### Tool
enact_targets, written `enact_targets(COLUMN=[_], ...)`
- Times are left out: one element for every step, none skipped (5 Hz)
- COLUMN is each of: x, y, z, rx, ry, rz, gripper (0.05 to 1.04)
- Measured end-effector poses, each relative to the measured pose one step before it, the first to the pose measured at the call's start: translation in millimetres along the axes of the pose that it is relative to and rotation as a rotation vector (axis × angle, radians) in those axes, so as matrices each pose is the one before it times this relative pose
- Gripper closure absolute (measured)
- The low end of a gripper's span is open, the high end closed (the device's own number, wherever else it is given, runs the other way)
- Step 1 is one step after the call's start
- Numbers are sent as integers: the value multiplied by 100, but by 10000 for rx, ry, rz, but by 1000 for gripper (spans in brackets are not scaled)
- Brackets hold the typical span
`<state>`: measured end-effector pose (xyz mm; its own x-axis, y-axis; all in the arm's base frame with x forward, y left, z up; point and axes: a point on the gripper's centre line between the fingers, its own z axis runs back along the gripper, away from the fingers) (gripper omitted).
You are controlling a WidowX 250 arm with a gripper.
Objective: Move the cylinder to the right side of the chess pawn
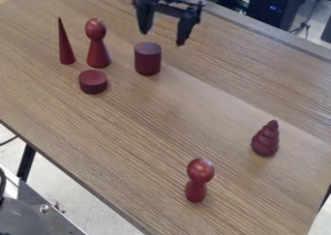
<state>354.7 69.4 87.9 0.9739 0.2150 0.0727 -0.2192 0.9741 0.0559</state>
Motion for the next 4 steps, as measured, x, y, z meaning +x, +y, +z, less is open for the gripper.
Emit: enact_targets(x=[-832, -1215, 31, 19], y=[-1166, -2227, -2339, -1251], z=[1577, 2247, 330, -1530], rx=[570, -451, -628, -576], ry=[287, -381, -178, 292], rz=[-344, -969, -667, -248], gripper=[83, 83, 83, 83])
